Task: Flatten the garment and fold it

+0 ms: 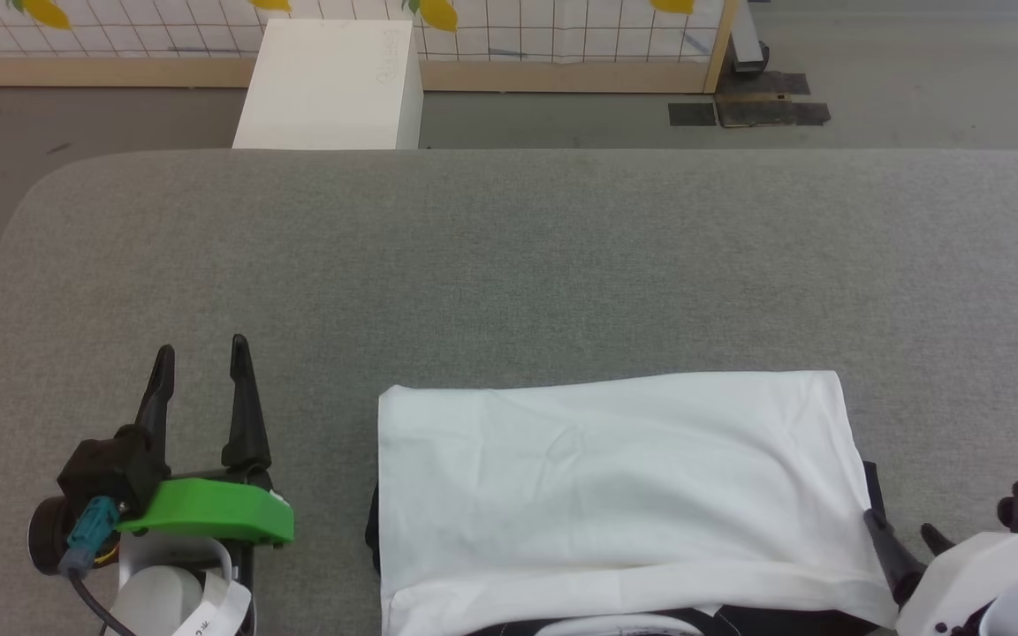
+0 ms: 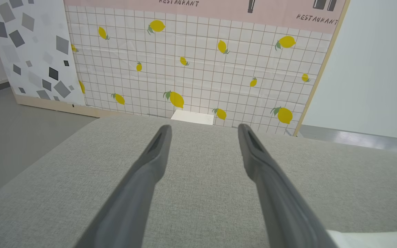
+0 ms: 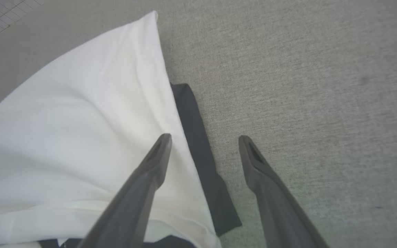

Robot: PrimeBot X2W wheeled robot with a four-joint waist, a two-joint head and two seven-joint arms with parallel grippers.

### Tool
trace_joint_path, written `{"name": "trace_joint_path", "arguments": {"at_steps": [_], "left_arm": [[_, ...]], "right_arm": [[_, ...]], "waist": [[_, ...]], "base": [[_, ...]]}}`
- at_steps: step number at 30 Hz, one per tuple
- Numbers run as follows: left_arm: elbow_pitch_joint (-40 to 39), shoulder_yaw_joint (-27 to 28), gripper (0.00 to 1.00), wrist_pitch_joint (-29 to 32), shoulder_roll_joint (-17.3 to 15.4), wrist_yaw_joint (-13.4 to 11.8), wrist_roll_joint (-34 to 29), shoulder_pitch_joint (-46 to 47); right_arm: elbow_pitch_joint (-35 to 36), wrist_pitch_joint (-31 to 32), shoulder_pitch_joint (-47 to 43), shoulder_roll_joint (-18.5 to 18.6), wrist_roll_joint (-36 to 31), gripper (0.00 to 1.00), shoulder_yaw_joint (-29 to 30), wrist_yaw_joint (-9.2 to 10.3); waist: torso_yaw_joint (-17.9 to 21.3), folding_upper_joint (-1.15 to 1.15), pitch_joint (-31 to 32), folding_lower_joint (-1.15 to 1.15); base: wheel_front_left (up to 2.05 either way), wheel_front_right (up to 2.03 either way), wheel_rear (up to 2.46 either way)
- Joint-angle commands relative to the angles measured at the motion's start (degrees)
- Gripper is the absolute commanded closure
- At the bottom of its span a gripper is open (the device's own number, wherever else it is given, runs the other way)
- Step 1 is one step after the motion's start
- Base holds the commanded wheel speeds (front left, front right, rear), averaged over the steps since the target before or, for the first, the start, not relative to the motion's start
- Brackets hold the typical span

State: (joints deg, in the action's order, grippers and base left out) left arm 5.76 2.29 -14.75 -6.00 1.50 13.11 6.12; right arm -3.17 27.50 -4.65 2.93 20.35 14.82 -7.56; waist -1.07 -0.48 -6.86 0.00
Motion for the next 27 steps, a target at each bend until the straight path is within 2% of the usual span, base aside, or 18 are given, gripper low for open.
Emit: {"name": "trace_joint_path", "arguments": {"at_steps": [1,11,19,21,23,27], "left_arm": [[0.35,0.73,0.0,-0.24,0.47,0.53,-0.68,1.04],[1.28,2.42,0.0,-0.24,2.26,2.63,-2.16,1.21],[1.88,3.29,0.0,-0.25,2.73,3.52,-2.68,1.1],[1.93,3.43,0.0,-0.25,2.8,3.68,-2.8,1.08],[1.93,3.53,0.0,-0.25,2.86,3.81,-2.89,1.06],[1.91,3.82,0.0,-0.25,2.94,4.04,-3.05,1.05]], "right_arm": [[-0.69,0.87,1.33,-0.04,0.65,0.0,-0.58,0.08],[-7.06,5.52,4.06,-0.05,3.54,0.0,-4.1,0.08],[-9.4,7.43,4.92,-0.05,7.77,0.02,-7.97,0.08],[-9.4,7.24,4.87,-0.05,8.13,0.57,-8.28,0.08],[-9.22,6.58,4.84,-0.05,7.97,1.0,-8.12,0.08],[-8.87,4.68,5.07,-0.05,7.28,1.0,-6.44,0.08]], "waist": [[0.13,0.46,-0.16,0.0],[-0.45,0.46,-0.62,0.0],[-0.58,0.46,-0.77,0.0],[-0.59,0.46,-0.76,0.0],[-0.54,0.46,-0.75,0.0],[-0.29,0.46,-0.8,0.0]], "base": [[0.0,0.0,0.0],[0.0,0.0,0.0],[0.0,0.0,0.0],[0.0,0.0,0.0],[0.0,0.0,0.0],[0.0,0.0,0.0]]}}
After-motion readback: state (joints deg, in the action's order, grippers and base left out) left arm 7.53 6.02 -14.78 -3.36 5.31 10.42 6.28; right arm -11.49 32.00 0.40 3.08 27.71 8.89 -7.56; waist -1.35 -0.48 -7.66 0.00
